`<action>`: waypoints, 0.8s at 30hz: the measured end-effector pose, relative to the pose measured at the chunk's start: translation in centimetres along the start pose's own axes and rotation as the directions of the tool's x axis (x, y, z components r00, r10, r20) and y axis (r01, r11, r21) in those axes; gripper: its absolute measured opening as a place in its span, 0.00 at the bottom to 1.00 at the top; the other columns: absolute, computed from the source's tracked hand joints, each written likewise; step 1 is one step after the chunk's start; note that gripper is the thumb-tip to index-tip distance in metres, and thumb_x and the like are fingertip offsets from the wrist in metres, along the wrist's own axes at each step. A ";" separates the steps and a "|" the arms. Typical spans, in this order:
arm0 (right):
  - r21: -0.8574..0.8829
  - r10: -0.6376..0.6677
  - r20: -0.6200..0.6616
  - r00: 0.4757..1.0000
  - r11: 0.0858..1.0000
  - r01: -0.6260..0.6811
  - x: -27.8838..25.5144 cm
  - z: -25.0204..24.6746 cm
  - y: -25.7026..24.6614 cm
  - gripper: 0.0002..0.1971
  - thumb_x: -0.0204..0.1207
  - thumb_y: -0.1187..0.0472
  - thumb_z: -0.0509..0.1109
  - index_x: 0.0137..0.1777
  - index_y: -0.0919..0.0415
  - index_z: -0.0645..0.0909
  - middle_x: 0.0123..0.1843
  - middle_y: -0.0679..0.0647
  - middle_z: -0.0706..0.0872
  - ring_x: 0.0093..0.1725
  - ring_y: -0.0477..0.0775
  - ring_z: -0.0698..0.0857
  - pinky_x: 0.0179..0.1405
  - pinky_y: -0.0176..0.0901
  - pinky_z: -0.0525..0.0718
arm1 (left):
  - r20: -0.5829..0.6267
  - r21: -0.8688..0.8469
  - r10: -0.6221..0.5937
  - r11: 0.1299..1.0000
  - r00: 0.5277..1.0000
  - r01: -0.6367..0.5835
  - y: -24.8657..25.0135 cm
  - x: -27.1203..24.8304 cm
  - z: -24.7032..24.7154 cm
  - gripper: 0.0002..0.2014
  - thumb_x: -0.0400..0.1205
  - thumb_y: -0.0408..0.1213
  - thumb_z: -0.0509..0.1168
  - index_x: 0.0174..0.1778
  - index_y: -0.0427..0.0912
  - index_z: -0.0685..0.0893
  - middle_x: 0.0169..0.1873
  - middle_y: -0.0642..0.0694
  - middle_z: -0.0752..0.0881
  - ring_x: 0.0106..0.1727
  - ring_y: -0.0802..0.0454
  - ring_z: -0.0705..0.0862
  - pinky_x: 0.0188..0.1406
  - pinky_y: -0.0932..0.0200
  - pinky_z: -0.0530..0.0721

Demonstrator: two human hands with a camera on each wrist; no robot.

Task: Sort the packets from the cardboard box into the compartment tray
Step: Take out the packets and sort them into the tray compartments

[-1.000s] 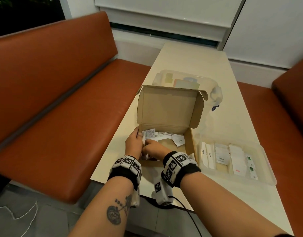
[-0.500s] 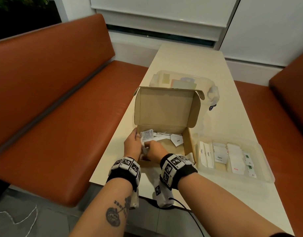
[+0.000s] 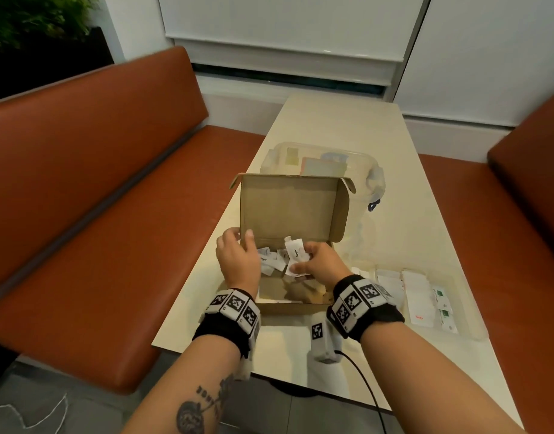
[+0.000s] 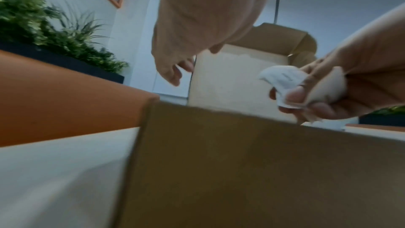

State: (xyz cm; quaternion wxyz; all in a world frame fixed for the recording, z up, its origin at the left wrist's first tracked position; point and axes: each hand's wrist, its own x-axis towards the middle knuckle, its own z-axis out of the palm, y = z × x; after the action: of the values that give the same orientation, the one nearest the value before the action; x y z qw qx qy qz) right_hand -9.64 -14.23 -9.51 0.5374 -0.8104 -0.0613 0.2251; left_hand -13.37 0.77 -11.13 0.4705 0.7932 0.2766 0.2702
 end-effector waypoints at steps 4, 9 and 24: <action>-0.015 -0.060 -0.011 0.998 0.998 0.059 -0.6 -1.5 -0.7 0.20 0.70 0.72 0.76 0.61 0.60 0.82 0.43 0.51 0.88 0.31 0.41 0.86 0.24 0.28 0.80 | -0.118 -0.067 0.139 0.987 0.983 -0.147 2.6 -1.6 1.5 0.21 0.80 0.49 0.66 0.61 0.36 0.78 0.57 0.42 0.79 0.57 0.46 0.76 0.59 0.52 0.76; -0.028 -0.139 0.007 0.990 0.990 0.139 -1.5 -3.2 -1.7 0.14 0.69 0.71 0.76 0.52 0.57 0.84 0.43 0.61 0.87 0.38 0.56 0.86 0.41 0.52 0.88 | 0.505 -0.400 0.018 0.891 0.863 0.215 3.8 -2.7 3.7 0.21 0.76 0.46 0.72 0.63 0.45 0.78 0.53 0.50 0.85 0.55 0.55 0.84 0.49 0.66 0.83; 0.160 -0.129 -0.064 0.990 0.978 0.138 -2.5 -6.9 0.1 0.19 0.75 0.77 0.65 0.64 0.65 0.74 0.52 0.65 0.89 0.50 0.55 0.89 0.52 0.43 0.86 | 0.562 -0.516 -0.289 0.610 0.775 0.601 4.3 -3.1 6.3 0.04 0.86 0.32 0.58 0.52 0.37 0.77 0.42 0.37 0.84 0.40 0.43 0.85 0.33 0.51 0.88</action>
State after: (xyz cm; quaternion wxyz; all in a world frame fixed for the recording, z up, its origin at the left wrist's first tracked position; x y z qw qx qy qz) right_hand -8.90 -20.89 -6.64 0.6175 -0.7633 -0.0824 0.1712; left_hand -10.41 -6.82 -10.42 0.8244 0.5088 0.2443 0.0427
